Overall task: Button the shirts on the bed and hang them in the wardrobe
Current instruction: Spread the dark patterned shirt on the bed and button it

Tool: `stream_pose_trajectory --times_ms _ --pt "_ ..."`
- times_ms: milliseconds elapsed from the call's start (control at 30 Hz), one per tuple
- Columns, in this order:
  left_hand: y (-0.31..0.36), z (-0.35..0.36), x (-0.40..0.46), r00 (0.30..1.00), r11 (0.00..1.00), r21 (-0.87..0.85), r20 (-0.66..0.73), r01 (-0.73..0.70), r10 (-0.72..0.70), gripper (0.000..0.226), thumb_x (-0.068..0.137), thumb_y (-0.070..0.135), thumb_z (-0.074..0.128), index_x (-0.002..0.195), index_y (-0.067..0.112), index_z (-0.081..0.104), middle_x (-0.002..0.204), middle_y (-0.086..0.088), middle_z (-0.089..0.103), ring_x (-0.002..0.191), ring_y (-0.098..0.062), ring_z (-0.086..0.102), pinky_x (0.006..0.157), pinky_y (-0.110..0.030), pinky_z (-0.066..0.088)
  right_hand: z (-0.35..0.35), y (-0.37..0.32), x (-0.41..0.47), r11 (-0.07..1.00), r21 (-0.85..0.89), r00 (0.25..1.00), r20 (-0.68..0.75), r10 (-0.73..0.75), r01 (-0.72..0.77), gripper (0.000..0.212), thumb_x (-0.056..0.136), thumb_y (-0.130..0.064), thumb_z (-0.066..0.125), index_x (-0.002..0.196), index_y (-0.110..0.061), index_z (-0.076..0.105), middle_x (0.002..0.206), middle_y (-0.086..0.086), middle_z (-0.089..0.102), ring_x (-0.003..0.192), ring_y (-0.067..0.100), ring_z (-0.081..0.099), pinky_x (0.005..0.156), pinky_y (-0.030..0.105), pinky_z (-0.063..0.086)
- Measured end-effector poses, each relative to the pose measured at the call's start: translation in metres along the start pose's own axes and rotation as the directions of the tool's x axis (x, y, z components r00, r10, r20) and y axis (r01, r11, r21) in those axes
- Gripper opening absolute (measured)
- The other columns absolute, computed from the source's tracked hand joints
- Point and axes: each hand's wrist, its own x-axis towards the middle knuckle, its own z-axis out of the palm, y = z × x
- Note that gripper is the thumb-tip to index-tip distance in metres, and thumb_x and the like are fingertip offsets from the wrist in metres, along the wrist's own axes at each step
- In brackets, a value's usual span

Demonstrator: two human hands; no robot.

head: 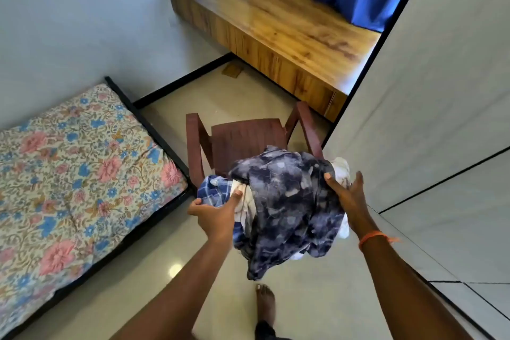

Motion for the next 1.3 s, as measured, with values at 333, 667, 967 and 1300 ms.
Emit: stream_pose_trajectory --times_ms 333,667,967,1300 --pt "-0.006 0.011 -0.017 0.997 0.981 0.191 0.07 -0.045 0.032 0.025 0.085 0.024 0.069 0.105 0.012 0.059 0.099 -0.006 0.067 0.08 -0.022 0.06 0.068 -0.03 0.043 0.016 -0.01 -0.034 0.886 -0.4 0.884 -0.29 -0.367 0.236 0.028 0.082 -0.035 0.075 0.091 -0.01 0.066 0.087 0.009 0.069 0.083 0.031 0.061 0.075 0.034 0.044" --pt "-0.013 0.02 -0.043 0.962 0.987 0.14 0.272 -0.074 0.034 0.058 0.09 0.055 0.057 0.125 0.016 0.034 0.116 0.0 0.059 0.099 -0.02 0.059 0.092 -0.039 0.045 0.031 0.005 -0.048 0.981 0.19 0.988 0.146 -0.05 0.022 0.078 0.07 -0.044 0.086 0.128 -0.02 0.039 0.132 0.005 0.057 0.118 0.024 0.061 0.097 0.044 0.053" --pt "-0.017 0.004 -0.044 0.93 0.911 0.261 0.27 -0.319 0.248 0.07 0.067 0.062 0.075 0.123 0.032 0.047 0.11 0.013 0.066 0.103 -0.014 0.064 0.086 -0.031 0.048 0.049 -0.003 -0.098 0.969 -0.083 0.967 0.126 -0.221 0.233 0.082 0.076 -0.047 0.08 0.14 -0.034 0.031 0.133 -0.011 0.053 0.123 0.019 0.054 0.105 0.042 0.045" --pt "0.037 -0.061 -0.005 0.938 0.95 -0.019 0.154 -0.311 0.31 0.054 0.061 0.051 0.082 0.109 0.036 0.061 0.099 0.016 0.071 0.09 -0.003 0.068 0.088 -0.036 0.057 0.117 -0.078 -0.138 0.879 -0.133 0.884 0.178 -0.433 0.457 0.079 0.076 -0.044 0.081 0.139 -0.027 0.037 0.127 -0.002 0.059 0.119 0.023 0.057 0.102 0.041 0.047"
